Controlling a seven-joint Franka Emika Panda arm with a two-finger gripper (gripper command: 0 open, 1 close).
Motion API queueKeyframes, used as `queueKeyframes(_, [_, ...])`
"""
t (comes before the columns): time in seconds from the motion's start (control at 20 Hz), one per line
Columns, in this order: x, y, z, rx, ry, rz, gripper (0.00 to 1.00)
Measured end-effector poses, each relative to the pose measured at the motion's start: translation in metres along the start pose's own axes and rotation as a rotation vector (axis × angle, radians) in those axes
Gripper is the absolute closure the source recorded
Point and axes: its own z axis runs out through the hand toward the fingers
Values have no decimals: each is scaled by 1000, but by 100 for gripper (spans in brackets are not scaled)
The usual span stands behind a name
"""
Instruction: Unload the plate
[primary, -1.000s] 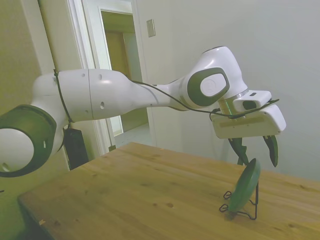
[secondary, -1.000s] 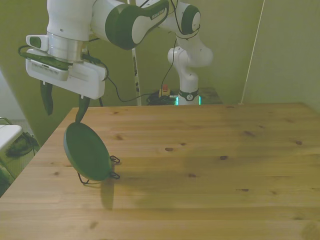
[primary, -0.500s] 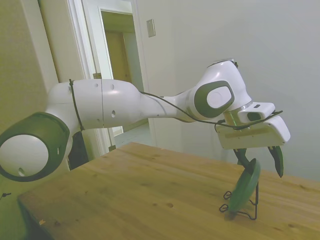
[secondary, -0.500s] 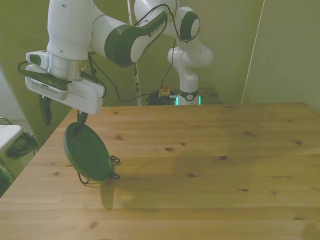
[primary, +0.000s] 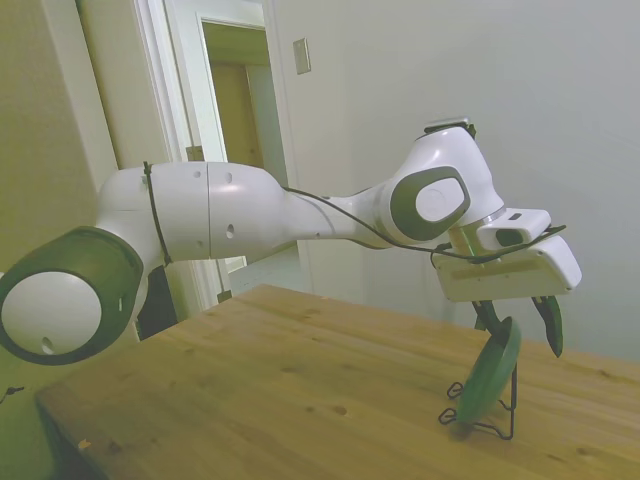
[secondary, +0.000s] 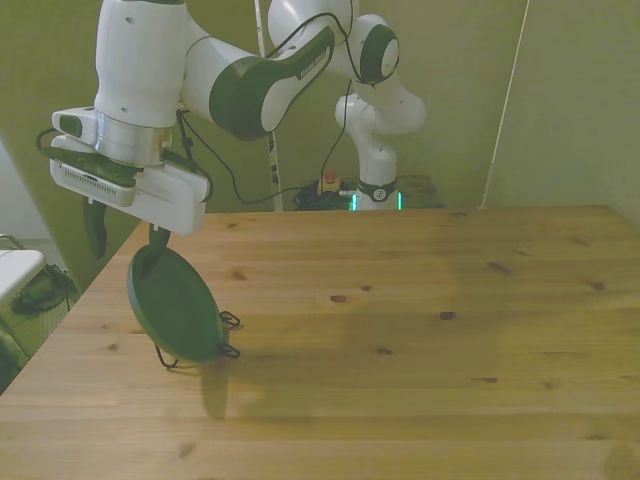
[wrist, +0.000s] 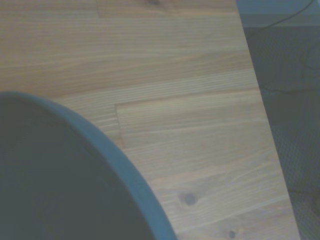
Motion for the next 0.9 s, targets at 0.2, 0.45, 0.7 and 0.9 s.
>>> queueKeyframes(0.2, [-1, -3, 0, 6, -1, -3, 100])
queueKeyframes(0.45, [-3, -7, -1, 14, -1, -8, 100])
queueKeyframes(0.7, [-4, -9, -1, 17, -2, -10, 100])
queueKeyframes(0.9, [-4, -9, -2, 20, 1, -11, 100])
